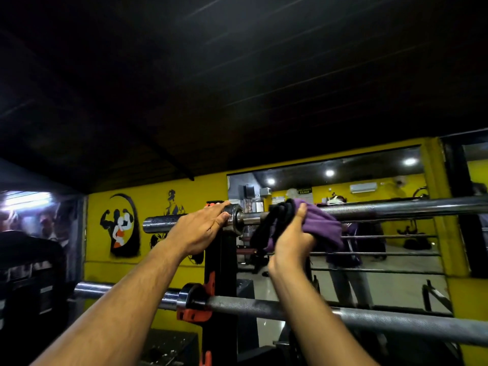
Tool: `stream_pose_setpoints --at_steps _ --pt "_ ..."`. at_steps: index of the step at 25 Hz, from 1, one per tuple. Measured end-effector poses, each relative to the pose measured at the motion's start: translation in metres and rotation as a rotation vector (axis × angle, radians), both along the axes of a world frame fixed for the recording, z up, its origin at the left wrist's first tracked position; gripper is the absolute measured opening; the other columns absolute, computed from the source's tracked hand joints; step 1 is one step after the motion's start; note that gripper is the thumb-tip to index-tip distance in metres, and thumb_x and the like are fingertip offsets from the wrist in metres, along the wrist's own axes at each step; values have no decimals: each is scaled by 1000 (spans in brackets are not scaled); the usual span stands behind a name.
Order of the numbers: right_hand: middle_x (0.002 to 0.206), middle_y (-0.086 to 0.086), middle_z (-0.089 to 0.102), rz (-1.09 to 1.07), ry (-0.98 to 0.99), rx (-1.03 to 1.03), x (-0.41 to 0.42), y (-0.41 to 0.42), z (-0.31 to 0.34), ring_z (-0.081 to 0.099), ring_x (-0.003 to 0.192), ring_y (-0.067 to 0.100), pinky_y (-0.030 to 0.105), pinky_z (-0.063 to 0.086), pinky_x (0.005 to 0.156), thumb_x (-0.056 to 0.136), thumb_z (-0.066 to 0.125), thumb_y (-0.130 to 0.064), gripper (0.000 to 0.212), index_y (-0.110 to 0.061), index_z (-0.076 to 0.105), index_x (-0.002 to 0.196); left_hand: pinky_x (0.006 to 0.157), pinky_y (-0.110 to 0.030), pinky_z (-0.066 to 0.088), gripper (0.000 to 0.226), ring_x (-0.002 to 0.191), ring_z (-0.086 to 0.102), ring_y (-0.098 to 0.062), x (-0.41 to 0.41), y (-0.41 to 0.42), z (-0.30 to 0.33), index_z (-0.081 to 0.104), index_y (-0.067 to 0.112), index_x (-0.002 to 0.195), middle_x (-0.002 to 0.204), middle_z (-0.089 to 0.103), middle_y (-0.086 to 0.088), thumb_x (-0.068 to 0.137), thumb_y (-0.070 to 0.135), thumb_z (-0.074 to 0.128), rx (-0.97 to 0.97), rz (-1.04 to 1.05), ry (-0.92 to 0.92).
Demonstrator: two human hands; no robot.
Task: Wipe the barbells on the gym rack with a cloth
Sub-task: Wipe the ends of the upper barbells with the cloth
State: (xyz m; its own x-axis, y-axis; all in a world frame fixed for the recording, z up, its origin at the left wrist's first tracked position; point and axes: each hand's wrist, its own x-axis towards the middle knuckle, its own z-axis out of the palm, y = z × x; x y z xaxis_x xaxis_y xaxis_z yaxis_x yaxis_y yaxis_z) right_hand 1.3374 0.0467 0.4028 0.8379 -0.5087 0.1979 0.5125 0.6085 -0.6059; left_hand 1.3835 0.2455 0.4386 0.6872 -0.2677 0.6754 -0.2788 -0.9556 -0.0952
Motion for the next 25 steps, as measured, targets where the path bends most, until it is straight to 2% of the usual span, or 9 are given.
stream_pose_setpoints --at_steps 3,6,8,11,13,16,18,23,25 --pt "69 -3 66 99 14 -196 15 14 -12 64 48 5 23 49 46 95 55 -54 42 -13 60 86 120 -44 30 67 150 25 -11 -1 1 1 12 44 157 163 26 12 95 69 2 -4 -8 13" --pt "87 5 70 210 26 -428 12 -6 -33 68 74 17 24 51 54 94 61 -48 37 -11 61 96 120 -44 29 70 150 24 -10 0 3 2 12 43 158 163 25 13 94 71 2 -13 -16 24" --pt "89 7 69 191 -19 -620 -7 -17 -48 68 75 15 24 53 57 93 64 -41 28 -13 59 98 120 -44 29 72 150 25 -10 1 3 1 14 42 158 163 26 13 94 73 1 -15 -23 19" --pt "87 5 68 -72 -456 -842 -30 -22 -44 69 67 10 24 56 55 97 63 -24 10 -16 59 99 122 -38 23 68 150 24 -10 -1 4 6 20 39 158 163 26 12 98 67 7 -59 -67 52" --pt "98 -1 65 -328 -773 -1071 -17 -21 -17 67 79 12 26 58 62 100 60 -27 19 -12 57 113 120 -28 14 55 150 21 -8 -2 10 7 27 34 157 162 26 11 106 52 15 -127 -121 100" --pt "108 7 58 -849 -771 -1610 27 -16 31 61 88 23 35 55 66 90 69 -34 49 -16 41 126 116 -16 3 47 151 21 -8 -1 19 1 31 26 156 162 27 9 111 34 19 -169 -130 46" --pt "108 4 60 -968 -579 -2049 43 -8 47 64 89 27 40 55 71 85 66 -43 56 -26 35 128 114 -16 5 48 149 26 -10 -1 19 -3 35 24 155 159 33 7 110 36 20 -212 -112 11" --pt "102 -3 65 -26 -156 -2015 59 -18 106 63 86 15 28 50 78 85 74 -42 41 -24 56 117 111 -10 2 49 148 25 -3 5 19 -2 35 22 155 161 32 7 110 36 21 -194 -128 1" --pt "106 1 67 79 0 -1988 66 -20 121 66 93 20 38 53 93 79 78 -48 51 -20 57 117 114 -14 5 49 147 26 -3 8 22 -3 35 22 155 160 33 8 110 37 21 -192 -124 1"
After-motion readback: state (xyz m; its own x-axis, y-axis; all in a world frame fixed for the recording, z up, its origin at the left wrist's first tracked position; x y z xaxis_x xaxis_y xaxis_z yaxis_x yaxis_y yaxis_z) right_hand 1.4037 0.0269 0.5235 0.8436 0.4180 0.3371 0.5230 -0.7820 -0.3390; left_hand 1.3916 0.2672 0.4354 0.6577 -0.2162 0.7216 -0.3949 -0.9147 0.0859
